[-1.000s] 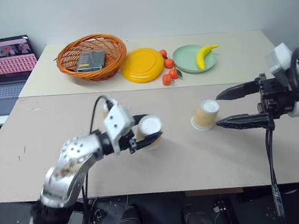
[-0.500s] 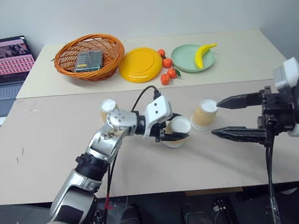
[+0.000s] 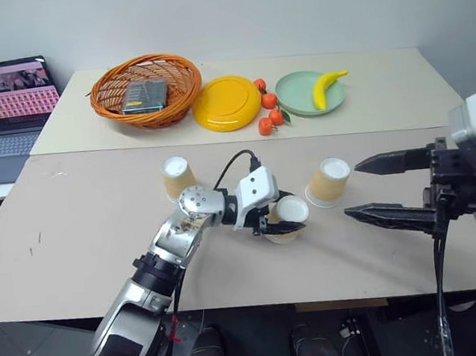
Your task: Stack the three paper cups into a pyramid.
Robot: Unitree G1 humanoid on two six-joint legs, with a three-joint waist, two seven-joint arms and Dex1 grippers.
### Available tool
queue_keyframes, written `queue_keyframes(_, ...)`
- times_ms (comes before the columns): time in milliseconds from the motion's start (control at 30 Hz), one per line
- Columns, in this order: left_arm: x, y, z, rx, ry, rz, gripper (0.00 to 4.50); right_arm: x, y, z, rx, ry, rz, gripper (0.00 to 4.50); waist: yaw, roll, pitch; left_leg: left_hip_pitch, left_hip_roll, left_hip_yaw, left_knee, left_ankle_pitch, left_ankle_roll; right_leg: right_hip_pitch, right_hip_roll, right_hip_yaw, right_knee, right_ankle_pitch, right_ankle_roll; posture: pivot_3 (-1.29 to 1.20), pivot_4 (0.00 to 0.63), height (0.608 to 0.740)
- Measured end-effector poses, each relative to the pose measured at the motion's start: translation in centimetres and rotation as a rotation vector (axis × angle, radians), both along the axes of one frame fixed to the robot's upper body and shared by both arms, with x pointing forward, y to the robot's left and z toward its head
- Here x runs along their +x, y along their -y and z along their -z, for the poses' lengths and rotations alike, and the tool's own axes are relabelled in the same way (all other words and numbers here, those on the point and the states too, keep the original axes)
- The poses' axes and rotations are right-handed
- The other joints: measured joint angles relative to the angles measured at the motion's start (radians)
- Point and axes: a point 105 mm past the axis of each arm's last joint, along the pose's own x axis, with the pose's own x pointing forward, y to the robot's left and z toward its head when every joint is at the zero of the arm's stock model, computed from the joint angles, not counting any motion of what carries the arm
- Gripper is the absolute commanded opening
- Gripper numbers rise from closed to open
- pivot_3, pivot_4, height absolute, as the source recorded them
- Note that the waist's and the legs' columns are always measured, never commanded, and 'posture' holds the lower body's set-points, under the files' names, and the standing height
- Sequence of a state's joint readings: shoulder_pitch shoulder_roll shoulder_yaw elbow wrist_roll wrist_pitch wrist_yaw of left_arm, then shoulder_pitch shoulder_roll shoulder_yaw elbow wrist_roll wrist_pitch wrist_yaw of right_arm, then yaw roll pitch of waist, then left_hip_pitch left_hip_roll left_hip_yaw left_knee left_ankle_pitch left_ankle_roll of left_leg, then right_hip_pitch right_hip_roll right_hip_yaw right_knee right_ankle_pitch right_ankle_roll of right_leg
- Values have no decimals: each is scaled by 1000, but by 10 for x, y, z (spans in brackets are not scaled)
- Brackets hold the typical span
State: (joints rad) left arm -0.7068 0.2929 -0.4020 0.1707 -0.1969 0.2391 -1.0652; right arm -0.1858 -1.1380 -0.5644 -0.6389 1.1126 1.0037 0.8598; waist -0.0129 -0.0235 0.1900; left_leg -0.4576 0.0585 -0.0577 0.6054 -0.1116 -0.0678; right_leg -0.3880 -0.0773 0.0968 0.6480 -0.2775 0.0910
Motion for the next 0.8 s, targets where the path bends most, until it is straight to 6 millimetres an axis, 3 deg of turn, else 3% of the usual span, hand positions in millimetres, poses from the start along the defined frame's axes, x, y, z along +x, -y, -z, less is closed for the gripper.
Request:
queue_keyframes(33,0,0,2,-1,-6,-5,4448,-1,1,1,-9,-8,-1,4500,0,0,0,0,0,0,0,0,0,0,0,0,0,0,0,0,150,732)
queue_keyframes(333,10,1,-3,-65,-29,-72,4448,2,17,14,-40,-91,24,4500,-1,0,0,0,0,0,1,0,0,0,0,0,0,0,0,0,150,732)
queue_keyframes(467,16,-4,-23,-107,-35,-107,4448,7,28,18,-61,-107,47,4500,-1,0,0,0,0,0,1,0,0,0,0,0,0,0,1,0,150,732)
queue_keyframes(600,21,-3,-86,-205,35,-119,4448,14,37,26,-76,-134,45,4500,-2,0,0,0,0,0,1,0,0,0,0,0,0,-1,3,0,150,732)
queue_keyframes(667,27,-2,-127,-284,42,-158,4448,20,39,31,-84,-147,37,4500,-2,0,1,-1,0,0,2,0,0,0,0,0,0,-3,8,0,150,732)
queue_keyframes(733,25,-7,-172,-367,102,-171,4448,24,40,34,-88,-152,31,4500,-4,0,0,-1,-1,0,2,0,0,0,0,0,0,-3,9,0,150,732)
queue_keyframes(800,26,-19,-198,-416,134,-222,4448,30,39,31,-91,-138,9,4500,-12,1,0,0,-1,0,1,0,0,0,0,1,0,-3,9,0,150,732)
